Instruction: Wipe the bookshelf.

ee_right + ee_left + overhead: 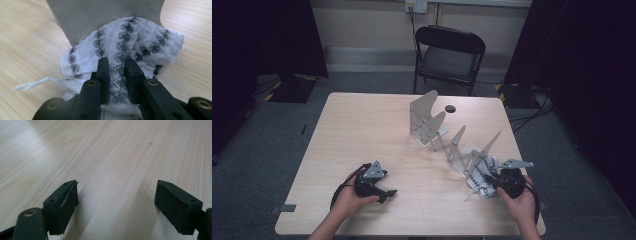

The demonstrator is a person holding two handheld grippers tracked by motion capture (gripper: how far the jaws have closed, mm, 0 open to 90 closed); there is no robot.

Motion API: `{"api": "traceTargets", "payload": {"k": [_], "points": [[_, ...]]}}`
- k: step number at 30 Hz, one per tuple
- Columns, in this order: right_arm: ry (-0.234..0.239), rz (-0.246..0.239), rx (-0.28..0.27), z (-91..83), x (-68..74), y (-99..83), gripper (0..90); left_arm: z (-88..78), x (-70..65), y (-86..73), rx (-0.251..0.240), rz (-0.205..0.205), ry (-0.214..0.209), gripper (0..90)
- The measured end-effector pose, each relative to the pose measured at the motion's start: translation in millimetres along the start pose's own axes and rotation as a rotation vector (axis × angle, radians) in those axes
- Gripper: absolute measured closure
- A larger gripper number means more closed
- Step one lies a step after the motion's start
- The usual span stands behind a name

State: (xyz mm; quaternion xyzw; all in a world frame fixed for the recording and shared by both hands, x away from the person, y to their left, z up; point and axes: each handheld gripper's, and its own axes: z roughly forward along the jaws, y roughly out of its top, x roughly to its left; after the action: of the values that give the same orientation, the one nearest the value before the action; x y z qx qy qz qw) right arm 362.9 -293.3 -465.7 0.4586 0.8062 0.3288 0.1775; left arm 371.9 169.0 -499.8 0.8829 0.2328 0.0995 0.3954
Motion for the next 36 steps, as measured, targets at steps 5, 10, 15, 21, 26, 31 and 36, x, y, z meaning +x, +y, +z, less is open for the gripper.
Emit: {"api": "traceTargets", "payload": {"k": [5, 10, 15, 21, 26, 31, 36], "points": [[0.0, -0.001, 0.001, -0.9, -0.2, -2.2, 75.6, 0.0, 0.0, 0.0, 0.0, 0.0, 0.0, 18.7], [-0.017, -0.012, -0.001, -13.0, -0.9, 1.4, 75.9, 0.0, 0.0, 0.0, 0.0, 0.0, 0.001, 18.7], [-0.042, -0.024, -0.058, -40.7, -6.1, 10.6, 76.0, 0.0, -0.2, 0.0, 0.0, 0.0, 0.003, 18.7], [-0.089, -0.046, -0.114, -72.4, -13.8, 31.2, 76.0, 0.0, -0.2, 0.0, 0.001, 0.001, 0.003, 18.7], [-0.12, -0.049, -0.163, -88.9, -21.0, 51.4, 76.0, 0.0, -0.2, 0.0, 0.001, 0.001, 0.003, 18.7], [-0.12, -0.065, -0.18, -91.9, -22.5, 69.6, 75.8, 0.0, -0.2, 0.0, 0.001, 0.001, 0.003, 18.7], [-0.11, -0.063, -0.146, -74.6, -20.1, 69.4, 75.7, 0.0, -0.2, 0.0, 0.001, 0.0, 0.002, 18.7]]}}
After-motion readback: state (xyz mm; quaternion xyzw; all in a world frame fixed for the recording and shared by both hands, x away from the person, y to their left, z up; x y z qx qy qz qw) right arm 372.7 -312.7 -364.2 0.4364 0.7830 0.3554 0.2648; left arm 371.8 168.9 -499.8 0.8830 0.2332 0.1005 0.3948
